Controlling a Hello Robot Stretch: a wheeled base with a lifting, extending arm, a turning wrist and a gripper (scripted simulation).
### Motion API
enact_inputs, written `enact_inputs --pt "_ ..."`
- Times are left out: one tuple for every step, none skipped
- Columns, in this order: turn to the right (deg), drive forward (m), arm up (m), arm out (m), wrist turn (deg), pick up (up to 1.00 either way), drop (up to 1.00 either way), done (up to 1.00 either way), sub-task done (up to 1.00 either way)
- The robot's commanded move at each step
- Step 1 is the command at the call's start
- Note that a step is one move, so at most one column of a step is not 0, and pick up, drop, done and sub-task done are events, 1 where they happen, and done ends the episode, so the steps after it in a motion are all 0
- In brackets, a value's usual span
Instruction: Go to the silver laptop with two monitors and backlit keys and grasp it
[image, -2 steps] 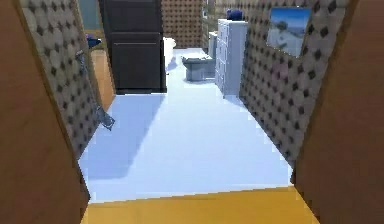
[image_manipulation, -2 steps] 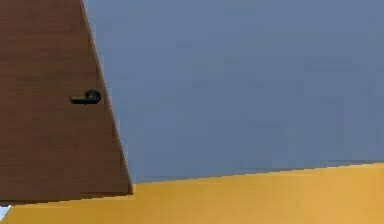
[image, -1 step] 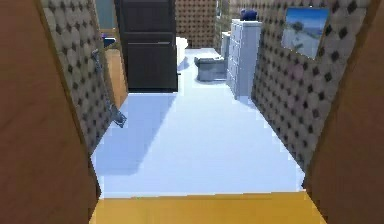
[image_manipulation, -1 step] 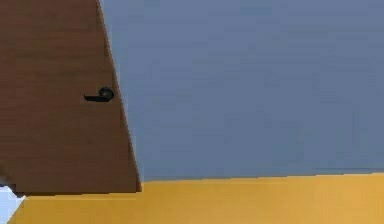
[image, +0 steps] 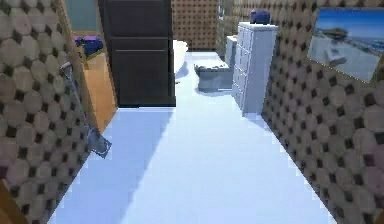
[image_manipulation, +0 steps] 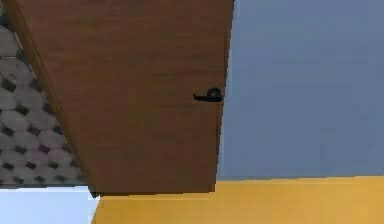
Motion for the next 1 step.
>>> enact_inputs --pt "-18.0 0.00 0.00 0.00 0.0 0.00 0.00 0.00 0.00"
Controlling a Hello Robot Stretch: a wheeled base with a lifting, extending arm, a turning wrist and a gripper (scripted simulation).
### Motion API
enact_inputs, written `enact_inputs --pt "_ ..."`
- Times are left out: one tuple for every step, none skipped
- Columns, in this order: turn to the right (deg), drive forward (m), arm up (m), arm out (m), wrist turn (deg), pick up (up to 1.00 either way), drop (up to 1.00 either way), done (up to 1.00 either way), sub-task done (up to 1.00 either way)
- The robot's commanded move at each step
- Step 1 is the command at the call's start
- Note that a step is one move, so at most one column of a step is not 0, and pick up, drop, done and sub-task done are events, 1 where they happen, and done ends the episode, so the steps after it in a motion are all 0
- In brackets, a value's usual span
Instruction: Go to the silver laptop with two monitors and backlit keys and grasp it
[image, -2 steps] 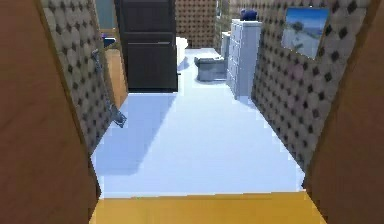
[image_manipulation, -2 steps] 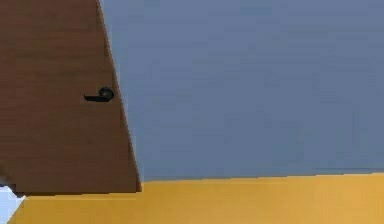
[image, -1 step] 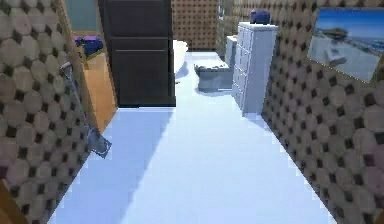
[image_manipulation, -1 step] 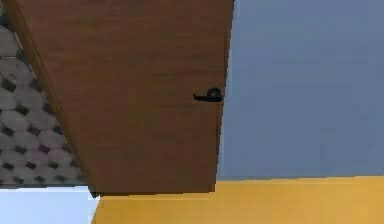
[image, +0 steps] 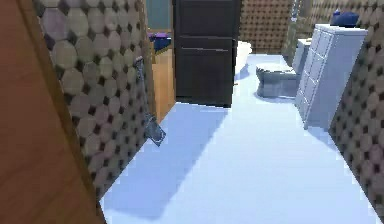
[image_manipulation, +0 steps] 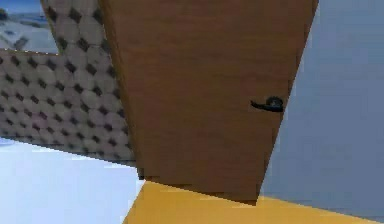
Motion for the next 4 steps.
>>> enact_inputs --pt "0.0 1.00 0.00 0.00 0.0 0.00 0.00 0.00 0.00" --pt "0.0 1.00 0.00 0.00 0.0 0.00 0.00 0.00 0.00" --pt "-18.0 0.00 0.00 0.00 0.0 0.00 0.00 0.00 0.00" --pt "-3.0 0.00 0.00 0.00 0.0 0.00 0.00 0.00 0.00"
